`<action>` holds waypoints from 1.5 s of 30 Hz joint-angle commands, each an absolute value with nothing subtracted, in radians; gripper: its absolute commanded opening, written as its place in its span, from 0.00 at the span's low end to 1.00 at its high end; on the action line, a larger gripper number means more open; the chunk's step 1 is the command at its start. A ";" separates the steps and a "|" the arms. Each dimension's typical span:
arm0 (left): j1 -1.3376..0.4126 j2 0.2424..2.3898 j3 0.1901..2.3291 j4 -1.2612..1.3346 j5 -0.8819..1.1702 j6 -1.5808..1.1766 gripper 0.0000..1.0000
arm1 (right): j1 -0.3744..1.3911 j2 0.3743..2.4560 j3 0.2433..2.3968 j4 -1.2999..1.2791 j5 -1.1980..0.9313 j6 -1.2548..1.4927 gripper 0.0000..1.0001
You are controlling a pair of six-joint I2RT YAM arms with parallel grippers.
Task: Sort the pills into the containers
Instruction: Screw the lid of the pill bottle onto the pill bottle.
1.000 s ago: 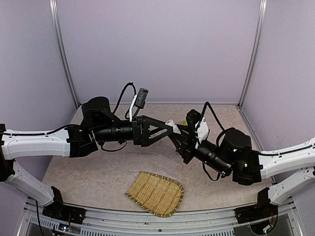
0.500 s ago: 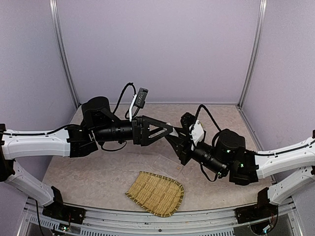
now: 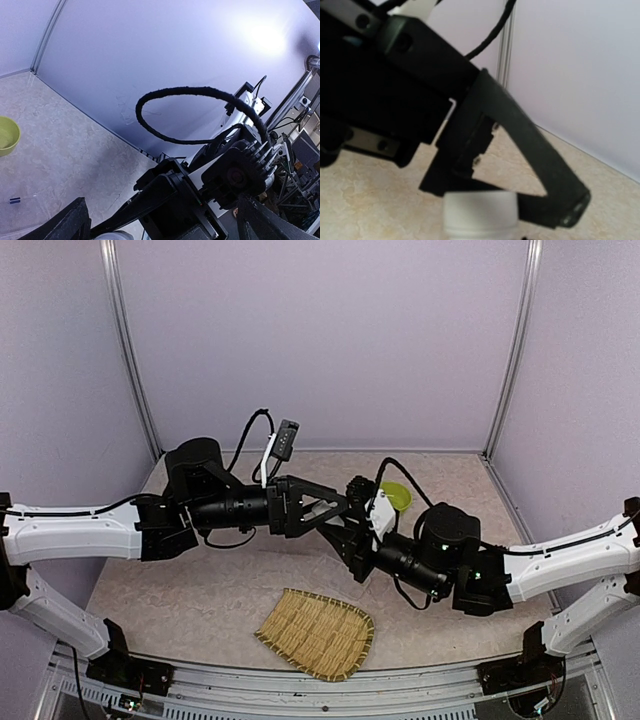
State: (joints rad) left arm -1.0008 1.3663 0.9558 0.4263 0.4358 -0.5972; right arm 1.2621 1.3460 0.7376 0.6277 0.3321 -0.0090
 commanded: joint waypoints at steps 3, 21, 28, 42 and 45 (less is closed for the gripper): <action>-1.012 1.318 0.933 0.442 0.437 -0.582 0.99 | 1.256 1.295 0.732 0.587 0.341 -0.017 0.24; -0.957 1.407 0.998 0.284 0.416 -0.643 0.87 | 1.256 1.238 0.729 0.449 0.425 -0.116 0.24; -0.953 1.432 1.011 0.283 0.428 -0.655 0.63 | 1.258 1.261 0.742 0.402 0.457 -0.142 0.24; -0.948 1.460 1.018 0.279 0.464 -0.655 0.50 | 1.258 1.266 0.739 0.405 0.473 -0.152 0.24; -0.946 1.461 1.013 0.283 0.465 -0.656 0.43 | 1.258 1.267 0.740 0.405 0.473 -0.154 0.24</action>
